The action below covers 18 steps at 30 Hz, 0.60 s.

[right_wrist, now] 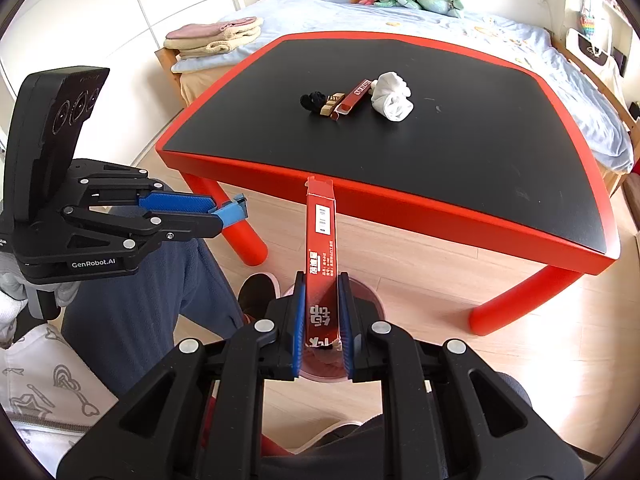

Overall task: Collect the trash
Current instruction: 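Carry the blue clip and red box strip over the wastebasket and release both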

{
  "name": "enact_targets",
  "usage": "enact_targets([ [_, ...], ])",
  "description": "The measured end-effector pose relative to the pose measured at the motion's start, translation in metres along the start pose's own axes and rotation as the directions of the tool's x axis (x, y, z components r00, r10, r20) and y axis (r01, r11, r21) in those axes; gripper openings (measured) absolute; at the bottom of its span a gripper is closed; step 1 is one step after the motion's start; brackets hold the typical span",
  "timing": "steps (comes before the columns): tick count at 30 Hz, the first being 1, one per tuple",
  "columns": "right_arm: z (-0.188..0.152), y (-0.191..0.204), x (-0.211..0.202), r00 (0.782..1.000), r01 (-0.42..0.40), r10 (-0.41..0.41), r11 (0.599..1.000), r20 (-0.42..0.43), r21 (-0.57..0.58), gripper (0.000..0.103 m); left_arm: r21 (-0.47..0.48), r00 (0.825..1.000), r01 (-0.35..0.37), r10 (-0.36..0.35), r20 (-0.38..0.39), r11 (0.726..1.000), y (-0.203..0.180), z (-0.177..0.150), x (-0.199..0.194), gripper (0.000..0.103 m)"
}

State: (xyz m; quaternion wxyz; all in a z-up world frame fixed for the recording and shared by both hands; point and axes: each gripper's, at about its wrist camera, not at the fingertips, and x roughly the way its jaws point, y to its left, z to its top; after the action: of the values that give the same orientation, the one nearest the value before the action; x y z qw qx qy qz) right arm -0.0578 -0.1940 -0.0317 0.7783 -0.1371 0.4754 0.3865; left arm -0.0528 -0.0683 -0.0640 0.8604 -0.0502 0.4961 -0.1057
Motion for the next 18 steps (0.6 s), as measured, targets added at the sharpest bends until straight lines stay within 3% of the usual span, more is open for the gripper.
enact_targets([
  [10, -0.004, -0.002, 0.000, 1.000, -0.021, 0.021, 1.000, -0.001, 0.015, 0.017, 0.003, 1.000, 0.016, -0.016, -0.019, 1.000, -0.002, -0.001, 0.003, 0.021],
  [11, -0.004, -0.003, 0.000, 1.000, -0.021, 0.021, 1.000, -0.002, 0.019, 0.020, -0.003, 1.000, 0.014, -0.014, -0.020, 1.000, -0.001, -0.001, 0.004, 0.028],
  [12, -0.003, -0.005, 0.001, 1.000, -0.019, 0.019, 1.000, -0.006, 0.024, 0.038, -0.012, 1.000, 0.012, -0.012, -0.021, 1.000, 0.000, -0.001, 0.005, 0.044],
  [13, -0.004, -0.006, 0.001, 1.000, -0.010, 0.010, 1.000, -0.006, 0.027, 0.065, -0.019, 1.000, 0.009, -0.009, -0.015, 1.000, 0.001, -0.001, 0.005, 0.054],
  [15, -0.005, -0.010, 0.000, 1.000, 0.003, -0.004, 0.999, 0.010, 0.043, 0.085, -0.023, 1.000, -0.004, 0.004, 0.007, 1.000, 0.003, -0.002, 0.003, 0.080],
  [16, -0.005, -0.012, -0.001, 1.000, 0.001, -0.001, 0.999, 0.015, 0.055, 0.092, -0.023, 1.000, -0.012, 0.012, 0.012, 1.000, 0.004, -0.002, 0.003, 0.084],
  [18, -0.007, -0.015, 0.001, 1.000, 0.007, -0.008, 0.997, 0.011, 0.071, 0.096, -0.030, 1.000, -0.022, 0.023, 0.017, 0.999, 0.005, -0.003, 0.001, 0.089],
])
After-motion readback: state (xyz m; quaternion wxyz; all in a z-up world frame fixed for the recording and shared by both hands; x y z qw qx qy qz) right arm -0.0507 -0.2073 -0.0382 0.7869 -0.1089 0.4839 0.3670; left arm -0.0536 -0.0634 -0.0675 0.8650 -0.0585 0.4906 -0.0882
